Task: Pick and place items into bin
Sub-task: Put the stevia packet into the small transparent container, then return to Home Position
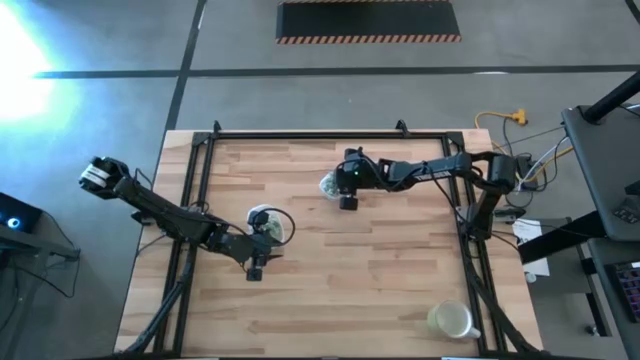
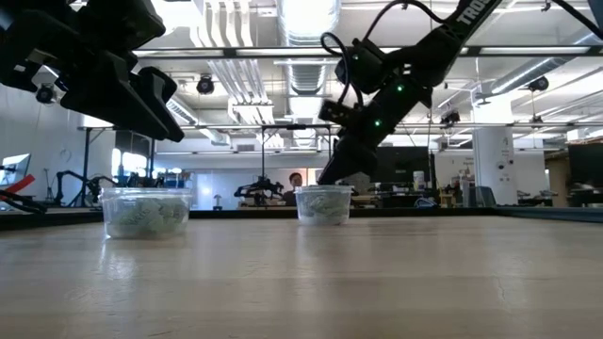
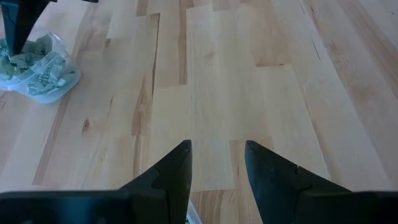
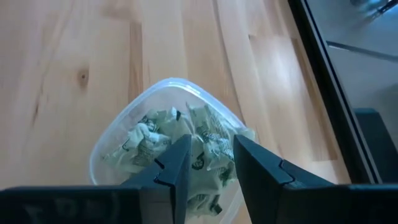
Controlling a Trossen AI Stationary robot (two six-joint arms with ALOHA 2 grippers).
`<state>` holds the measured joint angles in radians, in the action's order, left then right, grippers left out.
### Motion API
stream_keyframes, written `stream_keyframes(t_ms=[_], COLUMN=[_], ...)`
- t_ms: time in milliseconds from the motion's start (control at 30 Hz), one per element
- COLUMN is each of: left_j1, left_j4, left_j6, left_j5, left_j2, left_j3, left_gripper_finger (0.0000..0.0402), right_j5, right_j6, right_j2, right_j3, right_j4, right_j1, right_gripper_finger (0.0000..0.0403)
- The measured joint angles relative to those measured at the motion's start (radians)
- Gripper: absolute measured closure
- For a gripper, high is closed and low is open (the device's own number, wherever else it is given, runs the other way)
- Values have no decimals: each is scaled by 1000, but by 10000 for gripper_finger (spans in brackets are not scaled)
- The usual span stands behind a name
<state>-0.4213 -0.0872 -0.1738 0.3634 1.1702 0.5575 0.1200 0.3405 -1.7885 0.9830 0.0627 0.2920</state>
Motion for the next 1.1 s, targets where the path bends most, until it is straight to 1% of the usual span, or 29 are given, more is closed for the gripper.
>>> stream_keyframes(t_ms=[100, 167, 233, 300, 433, 533, 633, 667, 700, 733, 800, 867, 900, 933, 967, 1000, 1033, 1100], left_j1=[0, 0, 0, 0, 0, 0, 1, 3, 10, 17, 23, 26, 31, 38, 44, 50, 54, 70], left_j4=[0, 0, 9, 53, 161, 189, 192, 205, 225, 248, 308, 407, 470, 529, 578, 611, 629, 641], left_j6=[2, 22, 68, 138, 214, 283, 383, 411, 438, 464, 513, 574, 613, 650, 695, 744, 781, 817], left_j5=[1, 21, 52, 62, 63, 63, 75, 114, 180, 273, 501, 721, 798, 843, 847, 821, 771, 625], left_j2=[0, 0, 0, 0, 0, -2, -4, -4, -4, -4, -7, -8, -8, -10, -16, -26, -32, -48], left_j3=[0, 0, 0, -1, -1, 3, 13, 17, 24, 32, 41, 39, 38, 36, 29, 23, 18, 13], left_gripper_finger=[269, 269, 269, 269, 269, 269, 269, 269, 269, 269, 269, 269, 269, 269, 269, 269, 269, 269], right_j5=[0, 0, 0, 0, 0, -2, -56, -80, -102, -121, -138, -140, -140, -140, -140, -140, -140, -140], right_j6=[0, -1, -6, -21, -23, -24, -27, -27, -27, -27, -27, -25, -21, -19, -21, -31, -50, -89], right_j2=[3, 13, 31, 55, 127, 196, 270, 295, 322, 349, 407, 461, 491, 516, 541, 567, 588, 627], right_j3=[7, 8, 8, 8, 8, 6, 1, -3, -6, -13, -29, -48, -58, -66, -73, -80, -87, -93], right_j4=[-1, -1, -2, -1, -11, -35, -77, -91, -93, -94, -95, -96, -105, -118, -123, -136, -150, -191], right_j1=[0, -1, -5, -12, -31, -52, -74, -81, -88, -94, -112, -128, -136, -143, -147, -151, -151, -151], right_gripper_finger=[292, 288, 284, 281, 277, 278, 283, 284, 286, 287, 290, 292, 293, 294, 294, 293, 293, 292])
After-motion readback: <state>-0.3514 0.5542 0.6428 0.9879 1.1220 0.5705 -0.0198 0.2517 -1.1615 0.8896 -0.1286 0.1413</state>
